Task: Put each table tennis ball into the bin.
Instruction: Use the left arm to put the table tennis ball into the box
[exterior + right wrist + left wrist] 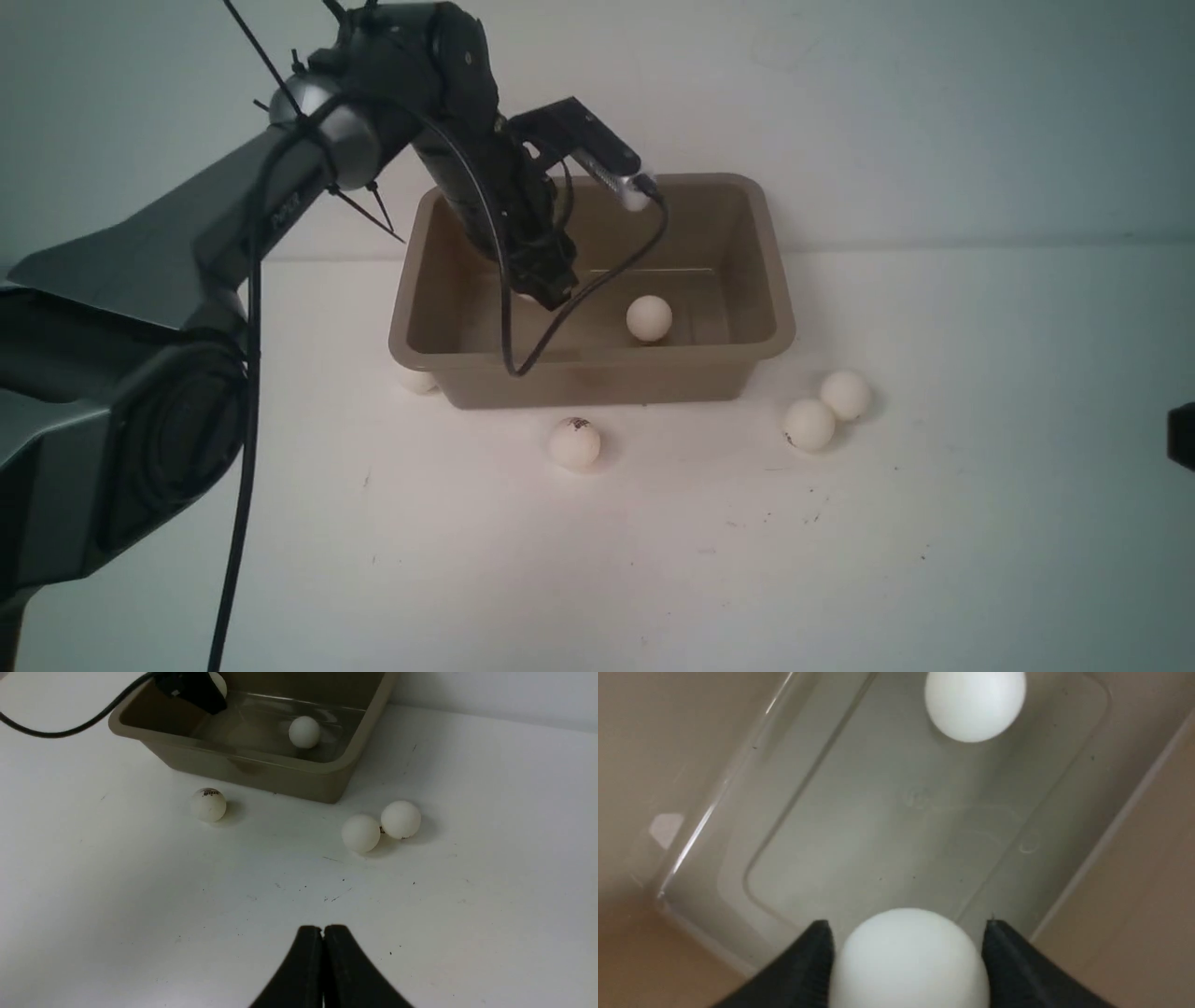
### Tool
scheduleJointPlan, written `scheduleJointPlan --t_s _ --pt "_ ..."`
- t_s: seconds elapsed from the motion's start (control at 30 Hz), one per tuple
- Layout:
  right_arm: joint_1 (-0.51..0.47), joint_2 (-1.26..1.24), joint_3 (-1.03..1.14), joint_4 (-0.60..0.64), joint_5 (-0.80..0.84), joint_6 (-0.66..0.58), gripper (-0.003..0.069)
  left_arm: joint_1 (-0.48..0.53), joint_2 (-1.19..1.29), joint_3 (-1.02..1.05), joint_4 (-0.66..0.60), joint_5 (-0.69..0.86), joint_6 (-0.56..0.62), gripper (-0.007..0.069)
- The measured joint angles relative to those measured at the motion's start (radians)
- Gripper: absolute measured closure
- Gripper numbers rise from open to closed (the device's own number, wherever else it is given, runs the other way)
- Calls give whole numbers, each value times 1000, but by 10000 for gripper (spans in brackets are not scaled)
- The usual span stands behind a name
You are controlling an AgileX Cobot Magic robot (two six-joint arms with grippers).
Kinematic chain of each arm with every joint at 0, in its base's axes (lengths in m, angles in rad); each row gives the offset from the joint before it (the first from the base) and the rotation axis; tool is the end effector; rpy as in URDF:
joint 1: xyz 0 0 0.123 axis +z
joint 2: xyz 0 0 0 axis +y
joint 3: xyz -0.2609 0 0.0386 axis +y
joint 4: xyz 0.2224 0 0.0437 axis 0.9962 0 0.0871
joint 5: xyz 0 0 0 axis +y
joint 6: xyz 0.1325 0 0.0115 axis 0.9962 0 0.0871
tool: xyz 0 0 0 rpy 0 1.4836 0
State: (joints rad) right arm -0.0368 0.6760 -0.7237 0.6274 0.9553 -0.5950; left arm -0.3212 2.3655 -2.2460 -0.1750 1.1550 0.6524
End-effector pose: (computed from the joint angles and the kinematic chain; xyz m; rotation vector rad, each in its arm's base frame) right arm 0.1308 0.0590 0.2938 -0.4333 2.1788 0.4417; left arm 0.4573 -0.1745 0.1736 1.2300 2.4398 -0.1473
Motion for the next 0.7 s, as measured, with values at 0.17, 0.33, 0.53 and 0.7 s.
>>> scheduleJointPlan --t_s 0.17,0.33,0.53,0.7 --pt "0 0 0 0 5 19 669 0 0 -10 -10 44 -35 74" --pt "0 0 0 -1 -17 22 669 12 -58 -27 -75 76 -19 141" --pt "0 0 0 -3 -28 22 669 130 -300 -34 -395 79 123 401" --pt "0 0 0 -3 -40 22 669 250 -412 52 -464 80 176 509"
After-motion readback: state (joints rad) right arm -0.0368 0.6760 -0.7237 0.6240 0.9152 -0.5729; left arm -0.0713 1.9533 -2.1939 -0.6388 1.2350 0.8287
